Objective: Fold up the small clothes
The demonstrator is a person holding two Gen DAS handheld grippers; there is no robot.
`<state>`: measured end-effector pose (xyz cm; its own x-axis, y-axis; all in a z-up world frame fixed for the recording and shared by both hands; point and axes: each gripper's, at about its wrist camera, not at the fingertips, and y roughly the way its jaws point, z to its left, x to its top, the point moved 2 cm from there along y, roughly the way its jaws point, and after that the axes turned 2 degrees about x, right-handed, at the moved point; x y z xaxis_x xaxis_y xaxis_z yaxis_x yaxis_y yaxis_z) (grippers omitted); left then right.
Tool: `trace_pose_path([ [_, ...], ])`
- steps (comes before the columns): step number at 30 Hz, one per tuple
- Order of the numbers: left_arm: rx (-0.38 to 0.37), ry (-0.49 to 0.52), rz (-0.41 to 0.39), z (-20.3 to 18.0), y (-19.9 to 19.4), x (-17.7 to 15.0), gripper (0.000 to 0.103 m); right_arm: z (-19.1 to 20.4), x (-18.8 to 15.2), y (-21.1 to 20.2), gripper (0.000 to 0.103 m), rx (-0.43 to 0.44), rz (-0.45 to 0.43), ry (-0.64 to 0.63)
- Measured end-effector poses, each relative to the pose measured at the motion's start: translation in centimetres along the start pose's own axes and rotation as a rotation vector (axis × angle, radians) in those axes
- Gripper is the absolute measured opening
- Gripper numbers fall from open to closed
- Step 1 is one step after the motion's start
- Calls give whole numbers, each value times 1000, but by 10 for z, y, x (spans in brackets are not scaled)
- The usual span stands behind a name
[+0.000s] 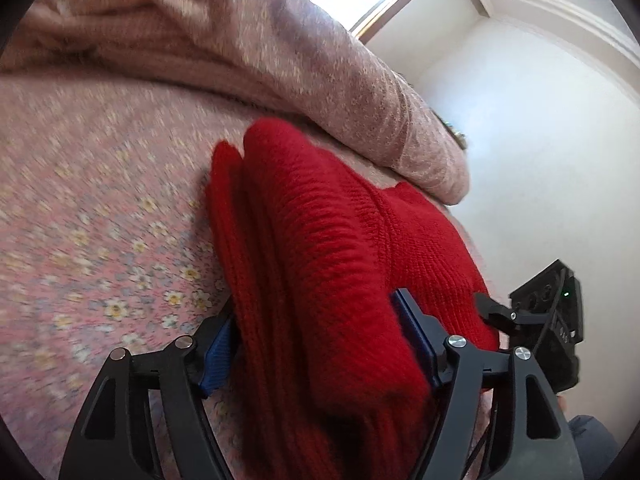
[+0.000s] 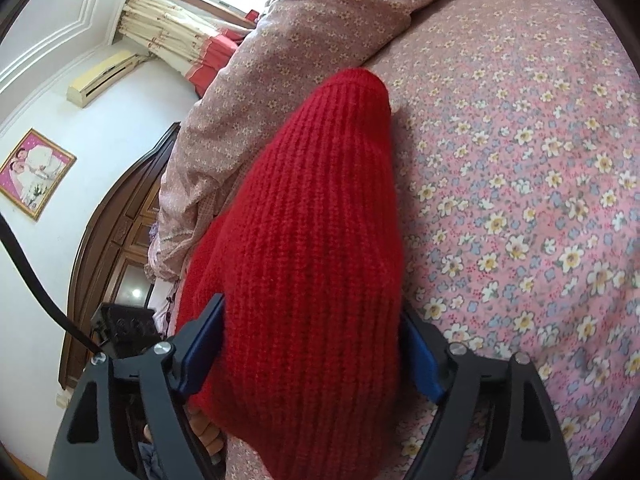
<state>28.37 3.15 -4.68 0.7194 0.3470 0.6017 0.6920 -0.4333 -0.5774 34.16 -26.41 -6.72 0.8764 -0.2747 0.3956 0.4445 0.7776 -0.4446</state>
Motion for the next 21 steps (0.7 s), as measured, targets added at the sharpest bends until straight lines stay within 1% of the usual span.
trace_pose_path([
  [1,35,11,-2,-5,-5,2,68,1,1,-1,87,-6,-5,11],
  [3,149,42,-17,-18,-16,7,68,3,5,-6,87,-21,-13,30],
  [4,177,57,-18,-25,-21,9,68,6,7,-10,88,-31,-24,21],
  [5,190,78,-26,-34,-28,11,68,9,8,-13,89,-43,-32,7],
  [7,221,143,-73,-56,-46,13,69,21,11,-24,92,-82,-72,-55],
  [9,251,204,-126,-77,-64,13,70,40,10,-42,92,-94,-139,-152],
  [11,243,249,-189,-97,-84,12,75,62,7,-59,92,-95,-197,-258],
  [12,233,261,-219,-107,-92,11,80,79,1,-72,93,-100,-235,-345],
  [13,228,270,-246,-114,-101,11,84,87,-3,-78,94,-103,-255,-391],
  [14,231,280,-274,-121,-109,10,86,99,-9,-88,95,-110,-287,-459],
  [15,239,294,-306,-129,-117,9,90,110,-19,-99,99,-119,-328,-535],
  [16,250,315,-336,-134,-123,7,95,118,-26,-107,103,-124,-358,-584],
  [17,268,343,-364,-138,-127,4,96,126,-34,-115,103,-135,-394,-631],
  [18,302,370,-385,-142,-130,1,99,131,-44,-124,103,-147,-424,-669],
  [19,334,393,-395,-143,-130,-3,99,132,-50,-129,103,-160,-432,-680],
  [21,366,417,-389,-142,-128,-10,99,128,-62,-137,103,-186,-453,-684],
])
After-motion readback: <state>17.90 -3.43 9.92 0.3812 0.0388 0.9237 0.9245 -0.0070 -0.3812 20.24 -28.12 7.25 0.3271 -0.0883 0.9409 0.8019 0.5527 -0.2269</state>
